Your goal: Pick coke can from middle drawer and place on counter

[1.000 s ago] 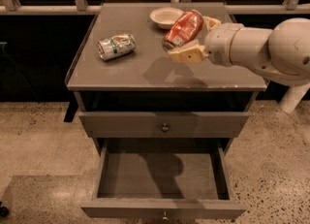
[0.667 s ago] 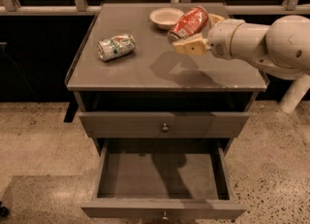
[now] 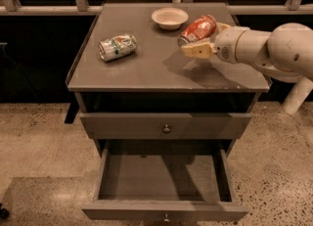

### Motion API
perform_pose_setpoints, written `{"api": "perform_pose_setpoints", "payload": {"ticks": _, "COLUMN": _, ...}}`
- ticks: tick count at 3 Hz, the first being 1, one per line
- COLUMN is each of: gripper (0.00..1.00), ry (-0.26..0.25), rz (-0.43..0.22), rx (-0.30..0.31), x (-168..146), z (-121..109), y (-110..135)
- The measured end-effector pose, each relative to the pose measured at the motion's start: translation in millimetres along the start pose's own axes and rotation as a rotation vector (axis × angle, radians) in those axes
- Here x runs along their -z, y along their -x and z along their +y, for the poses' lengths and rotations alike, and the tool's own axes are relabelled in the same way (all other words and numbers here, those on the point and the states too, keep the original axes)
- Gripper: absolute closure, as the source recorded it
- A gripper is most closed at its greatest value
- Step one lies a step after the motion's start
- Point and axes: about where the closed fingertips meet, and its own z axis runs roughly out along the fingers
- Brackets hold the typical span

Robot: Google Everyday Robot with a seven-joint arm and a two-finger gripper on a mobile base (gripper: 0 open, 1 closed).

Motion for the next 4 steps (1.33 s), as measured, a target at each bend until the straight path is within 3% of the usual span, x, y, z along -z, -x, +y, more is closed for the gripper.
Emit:
{"api": "perform_pose_setpoints", "payload": {"ticks": 3, "gripper": 0.12, "ry": 0.000, "rz": 0.000, "rx": 0.000, "x": -0.1, "z": 0.1, "y": 0.0}}
{"api": "perform_pose_setpoints", "payload": {"ticks": 4, "gripper": 0.00, "ry": 0.000, "rz": 0.000, "rx": 0.000, "x": -0.2, "z": 0.2, "y": 0.0}}
